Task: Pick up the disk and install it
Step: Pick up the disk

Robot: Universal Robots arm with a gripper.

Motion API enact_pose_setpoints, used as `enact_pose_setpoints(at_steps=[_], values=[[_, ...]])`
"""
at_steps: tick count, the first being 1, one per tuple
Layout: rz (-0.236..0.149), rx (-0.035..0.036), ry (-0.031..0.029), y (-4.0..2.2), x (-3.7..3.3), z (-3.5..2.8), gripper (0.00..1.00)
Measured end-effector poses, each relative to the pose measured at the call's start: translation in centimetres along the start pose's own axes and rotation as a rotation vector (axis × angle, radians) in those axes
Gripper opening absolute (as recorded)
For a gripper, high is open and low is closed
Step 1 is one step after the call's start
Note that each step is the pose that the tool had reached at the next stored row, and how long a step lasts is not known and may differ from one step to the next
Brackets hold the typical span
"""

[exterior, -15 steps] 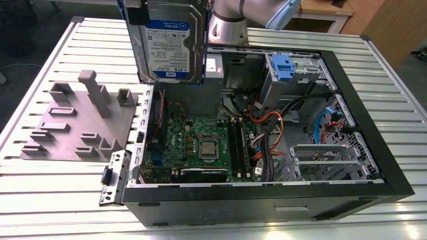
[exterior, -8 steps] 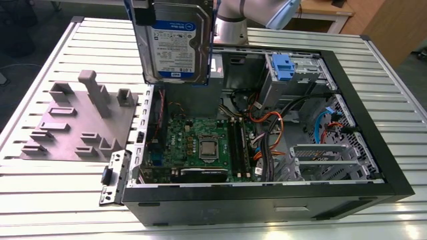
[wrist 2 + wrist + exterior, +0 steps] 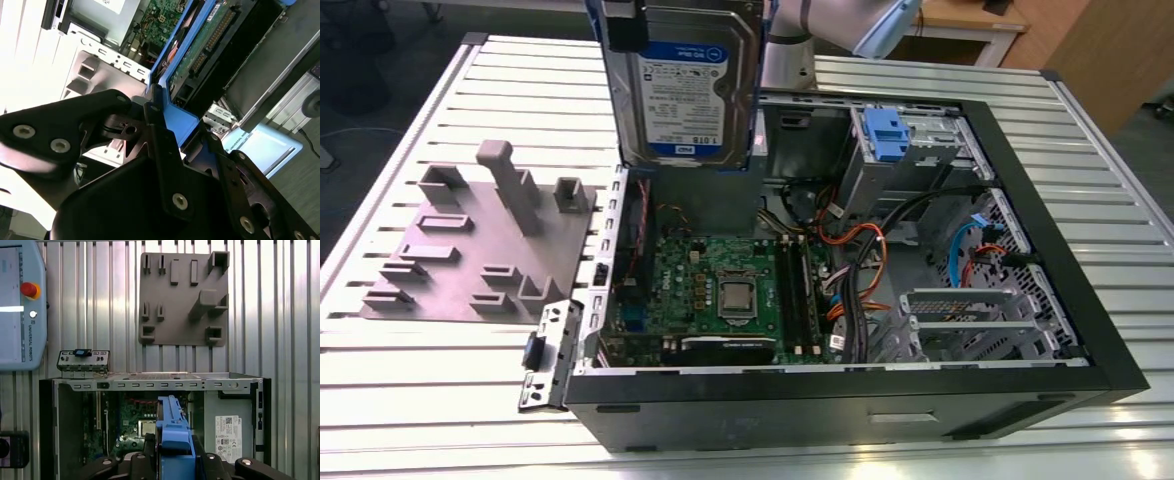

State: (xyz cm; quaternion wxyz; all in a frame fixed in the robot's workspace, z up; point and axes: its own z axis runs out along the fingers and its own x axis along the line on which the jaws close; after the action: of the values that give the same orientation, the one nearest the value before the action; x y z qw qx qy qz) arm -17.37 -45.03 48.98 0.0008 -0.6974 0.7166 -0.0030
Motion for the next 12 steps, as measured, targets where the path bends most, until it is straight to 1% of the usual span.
enact_pose_setpoints(at_steps=[4,12], values=[[0.0,0.0,0.0,-0.36,-0.01,0.01,0.36],[0.0,0.0,0.0,-0.54,-0.01,0.0,0.36]])
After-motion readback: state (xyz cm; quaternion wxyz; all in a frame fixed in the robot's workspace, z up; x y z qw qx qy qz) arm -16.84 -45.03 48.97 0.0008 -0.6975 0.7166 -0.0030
